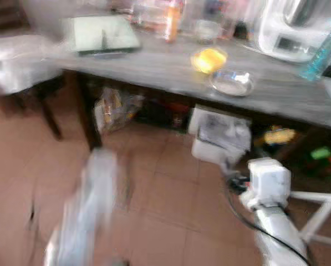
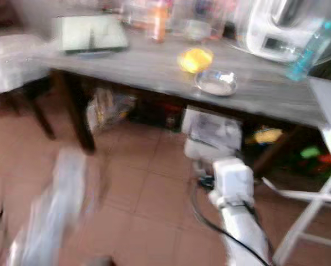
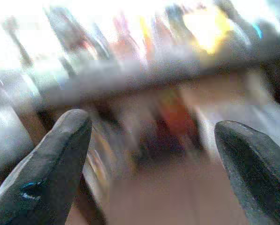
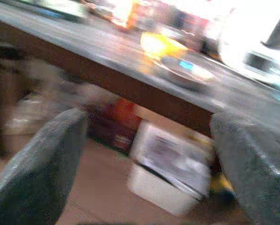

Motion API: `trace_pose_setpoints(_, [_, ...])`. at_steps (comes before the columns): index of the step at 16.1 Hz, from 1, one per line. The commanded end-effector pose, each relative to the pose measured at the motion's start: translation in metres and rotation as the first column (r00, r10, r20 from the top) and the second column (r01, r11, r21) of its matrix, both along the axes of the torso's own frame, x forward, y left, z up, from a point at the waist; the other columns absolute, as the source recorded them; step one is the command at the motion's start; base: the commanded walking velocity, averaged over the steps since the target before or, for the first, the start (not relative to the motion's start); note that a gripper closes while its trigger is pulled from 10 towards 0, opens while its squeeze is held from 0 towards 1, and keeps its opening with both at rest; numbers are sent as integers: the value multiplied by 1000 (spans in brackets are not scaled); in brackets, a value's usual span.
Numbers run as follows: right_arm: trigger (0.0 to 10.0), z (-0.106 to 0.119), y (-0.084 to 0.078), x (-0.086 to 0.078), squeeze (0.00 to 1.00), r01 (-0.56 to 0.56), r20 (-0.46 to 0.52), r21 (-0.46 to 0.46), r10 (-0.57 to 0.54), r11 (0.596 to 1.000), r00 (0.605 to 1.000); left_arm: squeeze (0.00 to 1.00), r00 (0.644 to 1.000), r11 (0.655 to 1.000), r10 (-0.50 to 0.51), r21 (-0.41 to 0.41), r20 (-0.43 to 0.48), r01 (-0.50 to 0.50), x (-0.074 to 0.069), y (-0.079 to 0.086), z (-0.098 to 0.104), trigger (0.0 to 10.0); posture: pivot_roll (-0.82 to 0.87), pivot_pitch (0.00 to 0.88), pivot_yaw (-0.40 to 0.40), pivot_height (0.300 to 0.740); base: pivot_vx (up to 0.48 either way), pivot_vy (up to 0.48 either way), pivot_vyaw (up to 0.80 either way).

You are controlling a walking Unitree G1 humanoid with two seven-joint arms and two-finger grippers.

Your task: Setting the table

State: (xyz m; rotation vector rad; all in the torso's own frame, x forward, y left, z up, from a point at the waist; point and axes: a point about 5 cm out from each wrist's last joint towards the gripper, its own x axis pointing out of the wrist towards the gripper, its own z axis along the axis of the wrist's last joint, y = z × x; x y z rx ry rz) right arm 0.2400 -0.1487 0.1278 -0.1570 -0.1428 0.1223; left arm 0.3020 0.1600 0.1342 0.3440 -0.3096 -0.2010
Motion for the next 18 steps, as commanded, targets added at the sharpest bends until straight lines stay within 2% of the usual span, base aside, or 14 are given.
trace_pose_setpoints(1, [10000,-1,-7,-5,0,7,-13,-22,-7,1000,1000,0,998,999,-28,-37,-55,26,-1,-16,-15,10000,185,128,-103,740,0,0,0])
trace_pose_setpoints(3, [10000,1,-8,-7,0,9,-7,-26,-9,1000,1000,0,994,998,-44,-50,-105,39,5,-28,-17,10000,162,119,-85,740,0,0,0])
trace_pose_setpoints(4, [10000,-1,-11,-7,0,36,-5,-25,-36,999,999,0,988,997,-64,-46,-139,58,6,-34,-20,10000,157,107,-67,740,0,0,0])
trace_pose_setpoints(6, [10000,1,-14,-7,0,90,3,11,-90,996,996,0,982,994,-106,-50,-160,99,18,-39,-20,10000,163,115,-56,740,0,0,0])
trace_pose_setpoints(9, [10000,0,-11,-6,0,90,4,15,-90,996,996,0,982,995,-92,-44,-167,86,20,-33,-19,10000,164,122,-42,740,0,0,0])
trace_pose_setpoints(10, [10000,0,-13,-9,0,99,6,13,-99,995,995,0,984,997,-73,-32,-160,69,14,-24,-20,10000,165,125,-45,740,0,0,0])
trace_pose_setpoints(13, [10000,-2,-19,-11,0,113,-3,6,-113,994,994,0,989,999,-19,-30,-148,15,9,-12,-20,10000,172,125,-57,740,0,0,0])
trace_pose_setpoints(15, [10000,-1,-22,-6,0,113,3,11,-113,994,994,0,990,999,34,-31,-140,-38,4,-4,-27,10000,177,114,-87,740,0,0,0])
trace_pose_setpoints(18, [10000,-3,-21,-3,0,105,-1,23,-105,994,994,0,989,998,51,-37,-139,-56,5,-5,-29,10000,192,102,-101,740,0,0,0])
